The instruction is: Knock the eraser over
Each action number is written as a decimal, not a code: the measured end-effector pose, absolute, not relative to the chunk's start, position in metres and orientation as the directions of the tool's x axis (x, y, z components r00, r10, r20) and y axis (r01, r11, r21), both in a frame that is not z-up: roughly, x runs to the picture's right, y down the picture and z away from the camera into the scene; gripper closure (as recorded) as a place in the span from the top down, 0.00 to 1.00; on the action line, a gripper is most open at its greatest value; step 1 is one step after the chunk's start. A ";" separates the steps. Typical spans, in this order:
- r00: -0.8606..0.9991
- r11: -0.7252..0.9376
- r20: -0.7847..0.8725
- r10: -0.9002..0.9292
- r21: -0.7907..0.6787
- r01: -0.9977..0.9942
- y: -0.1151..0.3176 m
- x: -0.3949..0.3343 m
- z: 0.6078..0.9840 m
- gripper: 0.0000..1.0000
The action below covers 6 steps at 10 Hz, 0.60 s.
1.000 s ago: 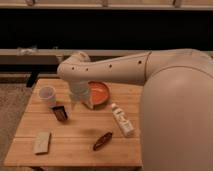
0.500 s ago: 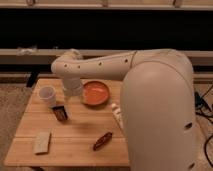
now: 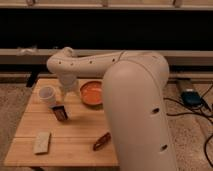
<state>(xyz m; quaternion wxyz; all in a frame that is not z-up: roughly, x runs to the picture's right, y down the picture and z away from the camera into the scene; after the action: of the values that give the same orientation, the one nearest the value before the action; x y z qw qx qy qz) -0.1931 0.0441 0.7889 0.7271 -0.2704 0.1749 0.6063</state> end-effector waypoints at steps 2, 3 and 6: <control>0.218 0.131 -0.587 0.780 -0.188 -0.973 0.046 -0.205 0.805 0.65; 0.227 0.139 -0.594 0.772 -0.191 -0.972 0.052 -0.209 0.812 0.65; 0.265 0.165 -0.613 0.744 -0.216 -0.962 0.082 -0.223 0.825 0.65</control>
<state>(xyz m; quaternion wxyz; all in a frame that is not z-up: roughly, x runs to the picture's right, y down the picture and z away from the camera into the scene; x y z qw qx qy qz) -0.2227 0.0824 0.8248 0.7398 -0.2920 0.1870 0.5766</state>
